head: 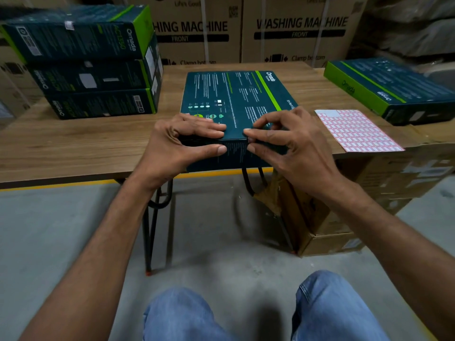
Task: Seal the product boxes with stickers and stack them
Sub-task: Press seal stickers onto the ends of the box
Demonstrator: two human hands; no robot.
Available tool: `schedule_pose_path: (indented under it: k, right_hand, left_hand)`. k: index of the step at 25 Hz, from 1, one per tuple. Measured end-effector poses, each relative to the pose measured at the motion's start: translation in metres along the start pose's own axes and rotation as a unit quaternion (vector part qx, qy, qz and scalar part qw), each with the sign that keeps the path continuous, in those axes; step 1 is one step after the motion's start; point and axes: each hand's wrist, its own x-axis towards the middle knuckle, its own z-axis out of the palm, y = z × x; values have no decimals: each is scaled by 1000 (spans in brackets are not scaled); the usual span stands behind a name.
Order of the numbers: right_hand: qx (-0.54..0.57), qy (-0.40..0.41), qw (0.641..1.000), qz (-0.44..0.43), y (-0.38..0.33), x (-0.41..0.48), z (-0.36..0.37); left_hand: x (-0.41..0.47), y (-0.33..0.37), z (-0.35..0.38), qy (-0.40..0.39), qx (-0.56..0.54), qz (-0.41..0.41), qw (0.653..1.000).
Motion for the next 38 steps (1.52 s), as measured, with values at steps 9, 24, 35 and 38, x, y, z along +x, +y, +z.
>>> schedule_pose_path:
  k: [9, 24, 35, 38]
  right_hand:
    - [48, 30, 998, -8, 4, 2, -4]
    - [18, -6, 1000, 21, 27, -11, -25]
    - [48, 65, 997, 20, -3, -5, -6]
    - [-2, 60, 998, 0, -5, -6, 4]
  left_hand:
    - [0, -1, 1, -2, -8, 7, 1000]
    - [-1, 11, 0, -13, 12, -7, 1000]
    - [-11, 9, 14, 27, 58, 0, 998]
    - [-12, 9, 15, 32, 46, -10, 998]
